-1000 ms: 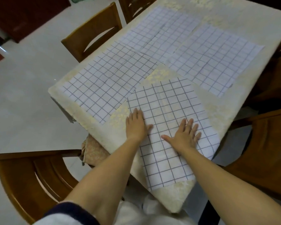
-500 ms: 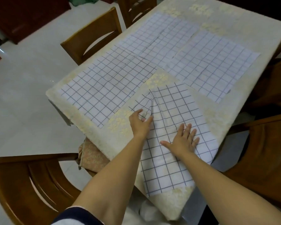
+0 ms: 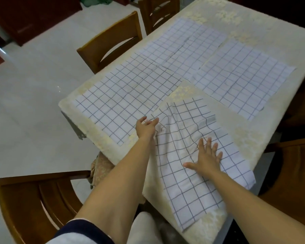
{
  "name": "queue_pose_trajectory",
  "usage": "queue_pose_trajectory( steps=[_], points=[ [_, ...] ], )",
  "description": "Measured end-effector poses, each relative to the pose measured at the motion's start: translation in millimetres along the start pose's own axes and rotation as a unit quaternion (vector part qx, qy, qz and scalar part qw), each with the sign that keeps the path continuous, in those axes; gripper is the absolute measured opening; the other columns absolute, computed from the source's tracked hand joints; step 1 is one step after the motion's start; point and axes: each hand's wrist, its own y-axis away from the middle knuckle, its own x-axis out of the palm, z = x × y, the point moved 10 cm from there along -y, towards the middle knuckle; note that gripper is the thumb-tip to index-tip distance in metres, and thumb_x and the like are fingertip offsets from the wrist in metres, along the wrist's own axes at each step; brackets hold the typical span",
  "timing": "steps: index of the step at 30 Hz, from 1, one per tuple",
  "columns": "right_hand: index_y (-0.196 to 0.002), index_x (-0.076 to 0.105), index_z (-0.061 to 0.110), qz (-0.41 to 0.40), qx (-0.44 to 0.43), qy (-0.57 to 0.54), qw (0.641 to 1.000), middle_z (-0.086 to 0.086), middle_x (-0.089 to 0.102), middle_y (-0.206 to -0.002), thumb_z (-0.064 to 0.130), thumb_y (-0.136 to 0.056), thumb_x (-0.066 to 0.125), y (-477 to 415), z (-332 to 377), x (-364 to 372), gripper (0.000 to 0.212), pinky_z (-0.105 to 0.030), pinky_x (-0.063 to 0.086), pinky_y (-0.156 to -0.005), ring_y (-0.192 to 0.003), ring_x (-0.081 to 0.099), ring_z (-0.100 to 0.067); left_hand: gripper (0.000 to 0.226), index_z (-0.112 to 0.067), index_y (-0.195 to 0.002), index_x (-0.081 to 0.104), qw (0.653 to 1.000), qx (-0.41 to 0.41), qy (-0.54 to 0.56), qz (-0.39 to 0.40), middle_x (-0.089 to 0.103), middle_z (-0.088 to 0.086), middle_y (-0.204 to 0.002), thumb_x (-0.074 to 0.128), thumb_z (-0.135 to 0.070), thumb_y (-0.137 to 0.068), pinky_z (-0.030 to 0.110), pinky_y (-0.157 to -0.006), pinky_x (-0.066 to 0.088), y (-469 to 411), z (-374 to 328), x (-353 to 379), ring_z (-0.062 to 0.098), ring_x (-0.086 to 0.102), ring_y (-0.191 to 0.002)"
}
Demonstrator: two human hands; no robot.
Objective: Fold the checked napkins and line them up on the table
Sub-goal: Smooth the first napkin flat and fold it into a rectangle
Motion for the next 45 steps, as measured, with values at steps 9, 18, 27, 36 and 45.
queue_pose_trajectory(
  steps=[9, 18, 27, 36, 45],
  points=[
    [-0.151, -0.034, 0.026, 0.058, 0.022, 0.057, 0.996, -0.003, -0.047, -0.152, 0.072, -0.064, 0.079, -19.8, 7.6, -7.1, 0.149, -0.062, -0.005, -0.120, -0.147, -0.030, -0.040, 0.038, -0.017, -0.118, 0.052, 0.910, 0.172, -0.366, 0.097, 0.057, -0.003, -0.104, 0.076, -0.016, -0.089, 0.019, -0.064, 0.048, -18.6, -44.9, 24.9, 0.011, 0.059, -0.086],
    [-0.157, -0.022, 0.027, 0.009, 0.021, 0.002, 1.000, 0.001, -0.033, -0.162, 0.061, -0.061, 0.087, -27.7, 22.4, -24.8, 0.149, -0.056, -0.001, -0.123, -0.152, -0.023, -0.031, 0.024, -0.018, -0.101, 0.059, 0.835, 0.327, -0.423, 0.133, 0.061, -0.001, -0.103, 0.058, -0.042, -0.103, 0.037, -0.082, 0.046, -12.3, -118.5, 28.3, 0.022, 0.060, -0.098],
    [-0.161, -0.007, 0.019, -0.155, 0.038, -0.048, 0.986, -0.006, -0.018, -0.167, 0.059, -0.102, 0.036, -30.0, 52.3, -56.7, 0.084, -0.047, -0.005, -0.125, -0.155, -0.014, -0.027, 0.018, -0.012, -0.103, 0.050, 0.858, 0.277, -0.433, -0.019, 0.065, 0.010, -0.092, 0.051, -0.030, -0.106, 0.037, -0.065, 0.042, -46.2, -122.6, -49.3, 0.030, 0.061, -0.081],
    [-0.161, -0.003, 0.019, -0.151, 0.000, 0.016, 0.988, -0.012, -0.012, -0.168, 0.077, -0.094, 0.017, -48.4, 39.8, -41.2, 0.091, -0.049, -0.010, -0.124, -0.154, -0.014, -0.031, 0.058, -0.015, -0.162, 0.018, 0.622, 0.404, -0.664, 0.090, 0.010, 0.010, -0.172, 0.039, -0.026, -0.110, 0.046, -0.129, 0.003, -2.8, -60.0, 83.9, 0.031, 0.004, -0.159],
    [-0.161, -0.008, 0.022, -0.230, -0.055, 0.062, 0.970, -0.001, -0.013, -0.169, 0.061, -0.102, 0.003, -140.1, 43.6, -94.9, 0.071, -0.049, -0.007, -0.125, -0.155, -0.015, -0.024, 0.065, -0.038, -0.164, -0.003, 0.571, 0.388, -0.712, 0.133, -0.011, -0.013, -0.171, 0.009, -0.060, -0.104, 0.050, -0.126, -0.011, -39.2, -15.7, 178.3, 0.018, -0.020, -0.157]
  ],
)
